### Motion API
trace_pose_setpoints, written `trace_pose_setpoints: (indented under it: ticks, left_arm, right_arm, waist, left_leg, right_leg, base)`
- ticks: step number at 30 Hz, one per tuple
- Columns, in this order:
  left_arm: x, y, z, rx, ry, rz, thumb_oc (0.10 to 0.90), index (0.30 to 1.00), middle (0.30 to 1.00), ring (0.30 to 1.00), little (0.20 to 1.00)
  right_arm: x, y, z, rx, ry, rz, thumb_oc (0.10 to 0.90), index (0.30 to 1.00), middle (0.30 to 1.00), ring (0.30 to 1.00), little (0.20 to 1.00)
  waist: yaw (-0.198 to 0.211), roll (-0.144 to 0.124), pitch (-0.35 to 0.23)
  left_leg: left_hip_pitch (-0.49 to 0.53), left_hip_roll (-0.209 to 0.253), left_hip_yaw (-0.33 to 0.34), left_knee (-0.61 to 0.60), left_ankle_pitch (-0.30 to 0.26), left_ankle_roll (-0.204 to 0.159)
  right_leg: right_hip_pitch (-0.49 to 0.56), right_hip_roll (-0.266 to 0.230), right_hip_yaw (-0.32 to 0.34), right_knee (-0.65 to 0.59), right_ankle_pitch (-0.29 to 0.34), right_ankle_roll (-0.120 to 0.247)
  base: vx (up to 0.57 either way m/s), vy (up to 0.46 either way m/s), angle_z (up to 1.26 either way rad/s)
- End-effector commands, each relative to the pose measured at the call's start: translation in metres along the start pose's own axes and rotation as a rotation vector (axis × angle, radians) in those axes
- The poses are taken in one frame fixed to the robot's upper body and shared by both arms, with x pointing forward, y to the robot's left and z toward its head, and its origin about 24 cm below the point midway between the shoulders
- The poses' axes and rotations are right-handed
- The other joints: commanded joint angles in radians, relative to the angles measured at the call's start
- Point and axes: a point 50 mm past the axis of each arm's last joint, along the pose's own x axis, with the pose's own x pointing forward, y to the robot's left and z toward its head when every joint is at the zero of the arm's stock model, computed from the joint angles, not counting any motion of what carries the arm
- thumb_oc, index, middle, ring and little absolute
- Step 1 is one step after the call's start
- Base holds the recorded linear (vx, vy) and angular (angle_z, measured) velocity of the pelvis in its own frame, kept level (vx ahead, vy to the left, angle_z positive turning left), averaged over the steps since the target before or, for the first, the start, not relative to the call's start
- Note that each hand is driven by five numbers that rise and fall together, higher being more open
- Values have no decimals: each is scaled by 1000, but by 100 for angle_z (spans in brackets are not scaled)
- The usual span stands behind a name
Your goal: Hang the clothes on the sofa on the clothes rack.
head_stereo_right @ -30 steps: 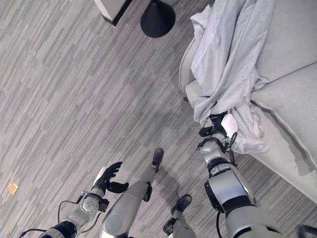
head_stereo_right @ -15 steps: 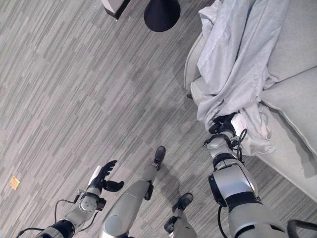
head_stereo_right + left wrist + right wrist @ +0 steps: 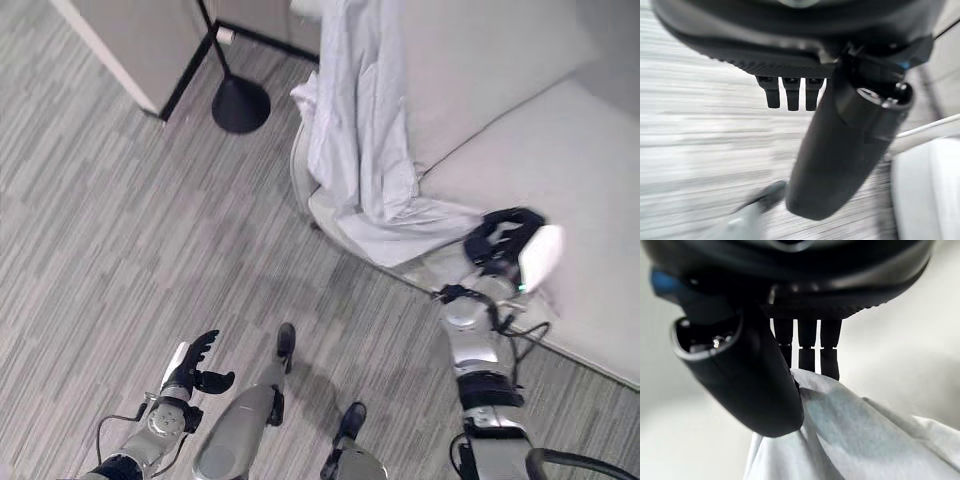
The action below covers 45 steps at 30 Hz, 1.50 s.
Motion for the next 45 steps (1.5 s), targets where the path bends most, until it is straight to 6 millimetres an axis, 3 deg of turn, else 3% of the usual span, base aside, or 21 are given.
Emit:
trace_pose_setpoints:
  ticks: [1,2,3,7,8,10,11,13,17,20,21,24,26,29,31,35,38,41,45]
  left_arm:
    - [-1,8,11,15,-94,13,800,900,900,900,900]
    - [-1,12,16,1,-126,19,800,900,900,900,900]
    - [-2,19,28,-34,-178,27,800,900,900,900,900]
    - [-5,25,49,-122,-272,27,800,900,900,900,900]
    - [-9,32,64,-237,-336,20,800,900,900,900,900]
    - [-9,32,65,-242,-337,21,800,900,900,900,900]
    - [-12,37,76,-304,-383,29,800,900,900,900,900]
    - [-12,40,82,-314,-409,41,800,900,900,900,900]
    - [-14,57,120,-255,-584,201,800,900,900,900,900]
    - [-15,61,129,-215,-627,250,800,900,900,900,900]
    - [-15,65,143,-176,-695,297,800,900,900,900,900]
    - [-18,64,165,-191,-797,314,800,900,900,900,900]
    - [-18,62,170,-219,-813,300,800,900,900,900,900]
    - [-19,47,186,-390,-835,170,800,900,900,900,900]
    - [-21,42,190,-448,-840,118,800,900,900,900,900]
    - [-43,0,208,-798,-818,-320,800,900,900,900,900]
    - [-56,-29,214,-935,-748,-563,800,900,900,900,900]
    - [-58,-49,220,-993,-684,-669,800,900,900,900,900]
    - [-53,-73,246,-1041,-639,-678,800,900,900,900,900]
  right_arm:
    - [34,-48,47,-150,-394,-292,400,300,300,300,300]
    - [35,-56,56,-175,-454,-327,400,300,300,300,300]
    - [35,-76,86,-143,-575,-435,400,300,300,300,300]
    - [36,-90,118,-80,-676,-525,400,300,300,300,300]
    - [44,-96,148,-48,-749,-550,400,300,300,300,300]
    - [45,-96,150,-45,-752,-550,400,300,300,300,300]
    - [52,-97,168,-22,-787,-558,400,300,300,300,300]
    - [55,-98,177,-14,-805,-565,400,300,300,300,300]
    - [69,-113,219,-24,-922,-609,400,300,300,300,300]
    - [69,-114,225,-33,-947,-611,400,300,300,300,300]
    - [70,-116,236,-34,-983,-614,400,300,300,300,300]
    - [73,-114,254,-23,-1020,-600,400,300,300,300,300]
    - [73,-114,259,-11,-1029,-599,400,300,300,300,300]
    - [68,-113,280,63,-1057,-586,400,300,300,300,300]
    - [65,-112,285,79,-1065,-581,400,300,300,300,300]
    - [46,-95,297,134,-1096,-500,400,300,300,300,300]
    - [30,-78,296,206,-1094,-413,400,300,300,300,300]
    - [9,-64,294,299,-1090,-328,400,300,300,300,300]
    - [-30,-50,288,531,-1049,-166,400,300,300,300,300]
  waist:
    - [15,-15,-123]
    - [11,-20,-141]
    - [2,-26,-174]
    - [5,-38,-226]
    - [12,-48,-265]
    - [10,-44,-262]
    - [20,-54,-285]
    - [22,-56,-293]
    - [39,-89,-341]
    - [38,-90,-345]
    - [40,-103,-356]
    - [36,-106,-365]
    - [32,-107,-369]
    - [16,-105,-376]
    - [14,-102,-376]
    - [-2,-87,-373]
    - [-14,-74,-365]
    - [-27,-65,-362]
    - [-63,-55,-363]
  left_leg:
    - [16,74,6,2,-66,-90]
    - [35,78,10,4,-74,-92]
    - [78,84,24,2,-75,-90]
    - [131,93,33,3,-89,-94]
    - [175,101,39,4,-95,-96]
    - [174,102,41,2,-88,-94]
    - [201,109,45,2,-93,-98]
    - [211,113,47,2,-93,-99]
    - [257,127,51,6,-106,-112]
    - [260,130,51,4,-99,-111]
    - [270,134,50,8,-107,-116]
    - [282,137,50,7,-101,-116]
    - [284,139,51,6,-100,-116]
    - [291,141,51,7,-101,-116]
    - [291,141,50,7,-101,-115]
    - [306,143,55,6,-105,-108]
    - [313,144,60,6,-108,-102]
    - [322,145,65,6,-111,-99]
    - [337,147,74,3,-113,-100]
  right_leg:
    - [-22,-77,-14,-1,87,14]
    - [-6,-75,-10,-1,80,13]
    - [25,-66,0,-1,79,12]
    - [63,-57,7,-1,69,11]
    - [95,-47,16,-1,64,6]
    - [93,-46,17,-1,69,5]
    - [112,-41,20,-1,67,2]
    - [119,-38,22,-1,67,0]
    - [158,-20,25,-1,49,-12]
    - [160,-17,26,-1,52,-15]
    - [170,-13,27,1,43,-19]
    - [177,-6,30,1,47,-24]
    - [177,-5,30,1,48,-25]
    - [175,-1,39,1,52,-27]
    - [175,0,41,1,51,-29]
    - [181,3,53,3,52,-31]
    - [179,3,62,5,55,-32]
    - [180,2,72,8,54,-33]
    - [183,0,88,10,49,-37]
  base:
    - [54,-55,-7]
    - [47,-57,-11]
    - [109,-89,-13]
    - [46,-59,-13]
    - [38,-79,-11]
    - [0,-32,-11]
    - [19,-55,-14]
    - [14,-52,-14]
    - [7,-56,-4]
    - [-3,-28,-1]
    - [2,-41,-3]
    - [-4,-15,-1]
    - [0,0,0]
    - [-7,-3,-1]
    - [-14,0,-2]
    - [-21,-1,-4]
    - [-23,0,-4]
    - [-22,-4,-10]
    - [-6,-15,-13]
